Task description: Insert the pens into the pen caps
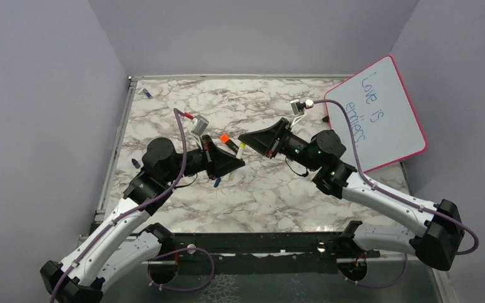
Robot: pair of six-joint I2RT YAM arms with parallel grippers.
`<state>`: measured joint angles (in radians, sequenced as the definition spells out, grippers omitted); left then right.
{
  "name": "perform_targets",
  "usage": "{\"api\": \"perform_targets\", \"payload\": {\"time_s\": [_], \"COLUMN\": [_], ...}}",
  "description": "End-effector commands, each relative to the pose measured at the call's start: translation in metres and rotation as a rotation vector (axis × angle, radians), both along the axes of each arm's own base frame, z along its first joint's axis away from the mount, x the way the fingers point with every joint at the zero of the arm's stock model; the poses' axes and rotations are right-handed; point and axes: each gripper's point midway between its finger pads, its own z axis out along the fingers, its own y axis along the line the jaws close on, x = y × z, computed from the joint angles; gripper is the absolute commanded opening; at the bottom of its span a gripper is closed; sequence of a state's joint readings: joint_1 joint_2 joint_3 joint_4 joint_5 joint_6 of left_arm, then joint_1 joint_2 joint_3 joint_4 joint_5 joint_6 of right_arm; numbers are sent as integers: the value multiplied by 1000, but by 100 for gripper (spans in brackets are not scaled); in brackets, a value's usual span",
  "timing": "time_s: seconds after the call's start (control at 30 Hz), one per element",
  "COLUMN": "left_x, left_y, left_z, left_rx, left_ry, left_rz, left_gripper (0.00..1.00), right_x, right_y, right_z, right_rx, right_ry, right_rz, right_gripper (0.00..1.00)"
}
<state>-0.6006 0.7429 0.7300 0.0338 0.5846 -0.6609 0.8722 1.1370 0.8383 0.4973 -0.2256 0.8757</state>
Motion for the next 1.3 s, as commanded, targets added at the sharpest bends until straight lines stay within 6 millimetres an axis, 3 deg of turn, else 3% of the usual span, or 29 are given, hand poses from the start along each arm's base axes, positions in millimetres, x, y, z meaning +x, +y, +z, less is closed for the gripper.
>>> {"api": "perform_targets", "payload": {"time_s": [0.0, 0.17, 0.5, 0.67, 0.83, 1.0, 1.13, 1.27], "left_x": [25, 30, 39, 49, 56, 63, 64, 60], "left_y": [11, 6, 13, 19, 11, 11, 9, 2], "left_z": [86, 95, 124, 125, 118, 121, 120, 85], "left_rx": [-136, -152, -162, -129, -117, -109, -92, -44], "left_ry": [-203, -206, -264, -284, -275, -292, -300, -218], "left_rz": [147, 135, 208, 271, 255, 270, 262, 207], "left_gripper": [0, 0, 0, 0, 0, 0, 0, 0], "right_x": [-56, -64, -67, -85, -101, -107, -97, -60], "right_y": [15, 19, 18, 16, 12, 10, 12, 15], "right_z": [-58, -58, -86, -78, -65, -68, -75, -77], "right_rx": [-115, -82, -113, -78, -42, -36, -59, -152], "right_ry": [118, 107, 113, 105, 79, 79, 99, 124], "right_rz": [293, 359, 370, 473, 556, 596, 533, 321], "right_gripper": [1, 1, 1, 1, 1, 1, 1, 1]}}
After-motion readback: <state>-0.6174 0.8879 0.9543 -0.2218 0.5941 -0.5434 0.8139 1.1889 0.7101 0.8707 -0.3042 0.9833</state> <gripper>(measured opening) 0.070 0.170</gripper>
